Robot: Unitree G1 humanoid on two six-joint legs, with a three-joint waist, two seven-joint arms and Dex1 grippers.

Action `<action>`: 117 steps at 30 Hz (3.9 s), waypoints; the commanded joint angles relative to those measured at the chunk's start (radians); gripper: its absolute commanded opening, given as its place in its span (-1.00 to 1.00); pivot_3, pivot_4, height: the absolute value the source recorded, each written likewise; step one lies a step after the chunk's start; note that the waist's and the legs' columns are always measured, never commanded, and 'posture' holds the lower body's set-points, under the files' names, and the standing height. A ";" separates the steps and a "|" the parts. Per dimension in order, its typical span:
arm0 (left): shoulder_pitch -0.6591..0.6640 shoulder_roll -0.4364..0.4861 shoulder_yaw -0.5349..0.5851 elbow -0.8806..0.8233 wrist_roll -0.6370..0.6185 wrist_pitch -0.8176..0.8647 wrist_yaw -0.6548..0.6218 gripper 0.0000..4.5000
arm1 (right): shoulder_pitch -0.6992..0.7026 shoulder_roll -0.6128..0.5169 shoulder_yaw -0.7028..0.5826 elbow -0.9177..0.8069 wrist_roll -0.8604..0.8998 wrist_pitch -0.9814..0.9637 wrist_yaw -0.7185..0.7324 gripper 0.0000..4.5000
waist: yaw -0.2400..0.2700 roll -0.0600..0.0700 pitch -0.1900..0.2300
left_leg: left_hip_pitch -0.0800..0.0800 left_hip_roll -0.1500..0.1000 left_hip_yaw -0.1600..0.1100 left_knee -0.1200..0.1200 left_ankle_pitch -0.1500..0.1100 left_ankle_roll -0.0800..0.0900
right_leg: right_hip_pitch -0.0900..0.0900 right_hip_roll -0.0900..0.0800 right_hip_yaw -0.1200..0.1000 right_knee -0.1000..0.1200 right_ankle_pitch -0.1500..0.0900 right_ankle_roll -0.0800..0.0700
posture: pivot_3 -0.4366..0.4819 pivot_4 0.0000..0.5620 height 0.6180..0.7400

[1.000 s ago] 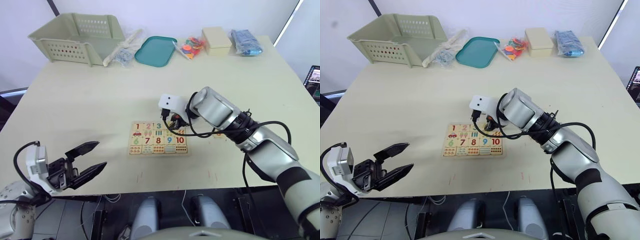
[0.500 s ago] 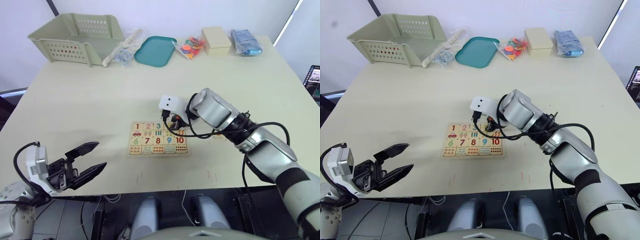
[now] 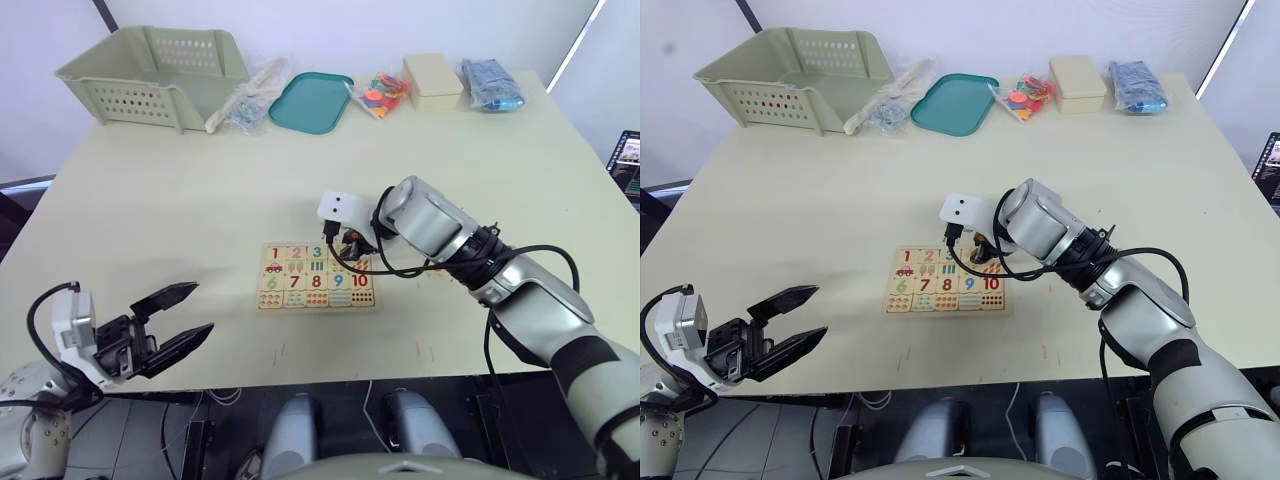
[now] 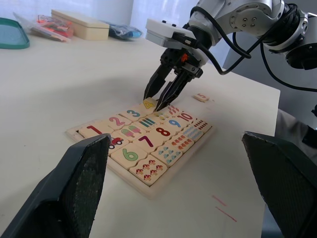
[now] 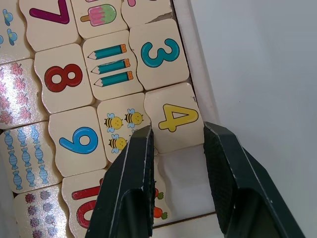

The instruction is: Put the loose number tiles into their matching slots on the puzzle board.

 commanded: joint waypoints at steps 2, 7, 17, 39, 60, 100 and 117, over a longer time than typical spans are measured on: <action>-0.005 0.003 0.008 -0.017 -0.012 -0.008 -0.006 1.00 | 0.002 -0.002 -0.013 -0.017 -0.007 -0.009 0.006 -0.60 | 0.000 0.000 0.000 | 0.000 0.000 0.000 0.000 0.000 0.000 | 0.000 0.000 0.000 0.000 0.000 0.000 | -0.05 -0.47 1.00; -0.006 0.005 0.008 -0.016 -0.013 -0.005 -0.008 1.00 | 0.005 -0.001 -0.014 -0.026 -0.007 -0.004 0.005 -0.60 | 0.000 0.000 0.000 | 0.000 0.000 0.000 0.000 0.000 0.000 | 0.000 0.000 0.000 0.000 0.000 0.000 | -0.05 -0.47 1.00; -0.015 0.010 0.009 -0.005 -0.010 -0.004 -0.018 1.00 | 0.012 -0.003 -0.018 -0.033 -0.006 -0.007 0.006 -0.11 | 0.000 0.000 0.000 | 0.000 0.000 0.000 0.000 0.000 0.000 | 0.000 0.000 0.000 0.000 0.000 0.000 | -0.05 -0.47 1.00; -0.029 0.018 0.011 0.000 -0.014 0.005 -0.014 1.00 | 0.241 -0.002 -0.366 -0.077 0.121 -0.383 -0.076 0.97 | 0.000 0.000 0.000 | 0.000 0.000 0.000 -0.002 0.000 0.000 | 0.000 0.000 0.000 -0.001 0.000 0.000 | -0.05 -0.47 1.00; -0.021 0.040 0.025 0.024 -0.007 0.001 -0.038 1.00 | 0.254 0.016 -0.326 0.066 0.036 -0.491 -0.054 -0.98 | 0.000 0.000 0.001 | 0.000 0.000 0.000 -0.002 0.000 0.000 | 0.000 0.000 0.000 -0.001 0.000 0.000 | -0.05 -0.47 1.00; -0.047 0.025 0.003 0.025 -0.001 0.004 -0.025 1.00 | 0.417 -0.022 -0.415 -0.259 0.144 -0.448 -0.033 -0.98 | 0.001 0.000 0.001 | 0.000 0.000 0.000 -0.001 0.000 0.000 | 0.000 0.000 0.000 -0.001 0.000 0.000 | -0.05 -0.47 1.00; -0.014 0.021 0.000 0.008 0.009 0.016 -0.016 1.00 | 0.777 -0.165 -0.636 -0.609 0.337 -0.570 0.004 -0.98 | 0.012 -0.001 0.001 | 0.000 0.000 0.000 -0.001 0.000 0.000 | 0.001 0.000 0.000 -0.002 0.000 0.000 | -0.05 -0.47 1.00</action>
